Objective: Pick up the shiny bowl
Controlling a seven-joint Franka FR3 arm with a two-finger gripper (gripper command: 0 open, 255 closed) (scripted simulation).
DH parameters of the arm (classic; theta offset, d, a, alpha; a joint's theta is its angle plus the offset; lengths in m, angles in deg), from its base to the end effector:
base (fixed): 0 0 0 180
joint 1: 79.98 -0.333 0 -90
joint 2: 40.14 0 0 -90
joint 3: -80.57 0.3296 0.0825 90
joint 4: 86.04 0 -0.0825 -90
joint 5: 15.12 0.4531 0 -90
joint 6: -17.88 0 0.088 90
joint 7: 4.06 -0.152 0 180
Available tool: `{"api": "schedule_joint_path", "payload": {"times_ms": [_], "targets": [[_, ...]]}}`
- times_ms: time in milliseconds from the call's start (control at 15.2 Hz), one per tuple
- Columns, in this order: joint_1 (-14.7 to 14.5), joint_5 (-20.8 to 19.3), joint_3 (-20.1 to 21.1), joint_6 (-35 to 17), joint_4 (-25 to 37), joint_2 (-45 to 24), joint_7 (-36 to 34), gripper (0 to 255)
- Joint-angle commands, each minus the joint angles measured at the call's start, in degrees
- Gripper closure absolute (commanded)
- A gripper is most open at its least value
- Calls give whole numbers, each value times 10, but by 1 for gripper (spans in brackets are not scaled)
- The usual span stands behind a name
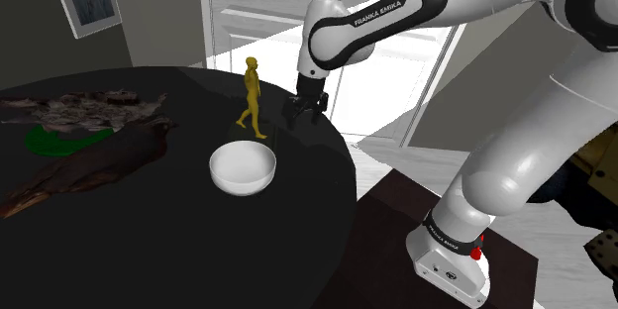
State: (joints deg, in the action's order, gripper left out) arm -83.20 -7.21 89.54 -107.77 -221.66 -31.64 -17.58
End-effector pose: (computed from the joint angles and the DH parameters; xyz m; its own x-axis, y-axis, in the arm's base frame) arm 0.5147 0.1199 0.3087 0.9932 -0.1050 -0.0494 -0.1086 -0.9911 -0.0773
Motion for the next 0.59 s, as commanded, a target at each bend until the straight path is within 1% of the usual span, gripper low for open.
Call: {"api": "schedule_joint_path", "payload": {"times_ms": [0, 264, 528], "targets": [[-4, -2, 7, -25, 21, -46, -9, 0], [-13, -11, 16, -65, 71, -136, -25, 0], [-24, -23, 20, -93, 131, -224, -41, 0]]}}
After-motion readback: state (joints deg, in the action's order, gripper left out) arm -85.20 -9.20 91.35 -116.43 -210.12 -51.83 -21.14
